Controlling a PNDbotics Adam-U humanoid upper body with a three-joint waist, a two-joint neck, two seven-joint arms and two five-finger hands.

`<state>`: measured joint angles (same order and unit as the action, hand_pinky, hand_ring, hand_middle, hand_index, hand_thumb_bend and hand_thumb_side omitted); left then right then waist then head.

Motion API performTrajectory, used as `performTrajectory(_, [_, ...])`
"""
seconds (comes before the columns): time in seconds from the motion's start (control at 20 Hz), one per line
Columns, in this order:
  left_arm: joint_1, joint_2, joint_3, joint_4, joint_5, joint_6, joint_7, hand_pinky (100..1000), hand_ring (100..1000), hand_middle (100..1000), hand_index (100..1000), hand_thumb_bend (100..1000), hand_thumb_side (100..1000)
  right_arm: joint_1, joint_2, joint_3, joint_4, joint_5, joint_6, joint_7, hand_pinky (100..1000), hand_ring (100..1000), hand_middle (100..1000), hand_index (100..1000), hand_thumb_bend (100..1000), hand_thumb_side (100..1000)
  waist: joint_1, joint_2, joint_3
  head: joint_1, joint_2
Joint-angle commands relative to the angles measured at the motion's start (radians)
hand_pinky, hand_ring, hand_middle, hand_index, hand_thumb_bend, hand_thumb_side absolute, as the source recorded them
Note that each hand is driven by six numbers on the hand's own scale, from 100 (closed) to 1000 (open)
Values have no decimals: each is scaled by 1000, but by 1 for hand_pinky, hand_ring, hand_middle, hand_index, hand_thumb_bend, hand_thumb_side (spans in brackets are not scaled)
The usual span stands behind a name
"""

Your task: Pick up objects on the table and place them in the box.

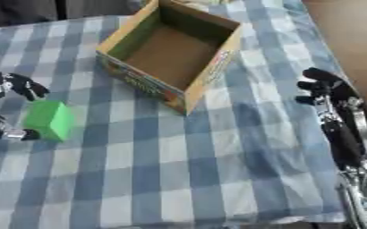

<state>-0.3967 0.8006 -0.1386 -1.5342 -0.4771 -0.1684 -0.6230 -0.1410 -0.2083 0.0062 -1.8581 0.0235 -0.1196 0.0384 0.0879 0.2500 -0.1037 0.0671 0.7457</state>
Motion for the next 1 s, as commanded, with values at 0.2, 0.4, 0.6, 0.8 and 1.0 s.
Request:
performTrajectory(0.2, [-18,8,8,29,-16,-2,32,827,745,767,905,573,393,-9,-10,-2,-9,-1,-3,4,729,816,822,854,100,710,-3,-12,0,-2,-10])
performTrajectory(0.4, [-21,1,4,47,-21,-7,40,826,742,762,902,563,381,-9,-10,-1,-8,-1,-3,5,729,816,822,854,100,710,-4,-12,1,-2,-10])
performTrajectory(0.6, [-27,-8,1,60,-25,-11,43,823,737,752,898,550,373,-9,-10,0,-8,-2,-3,7,729,816,822,854,100,710,-6,-11,1,-2,-9])
performTrajectory(0.8, [-35,-18,-5,75,-32,-13,56,820,731,742,891,540,357,-10,-9,1,-7,-2,-3,9,729,816,822,854,100,710,-8,-11,0,-2,-9])
performTrajectory(1.0, [-43,-24,-12,88,-43,-18,60,817,724,723,881,536,344,-10,-9,1,-7,-3,-3,9,729,816,822,854,100,710,-8,-10,-2,-1,-9])
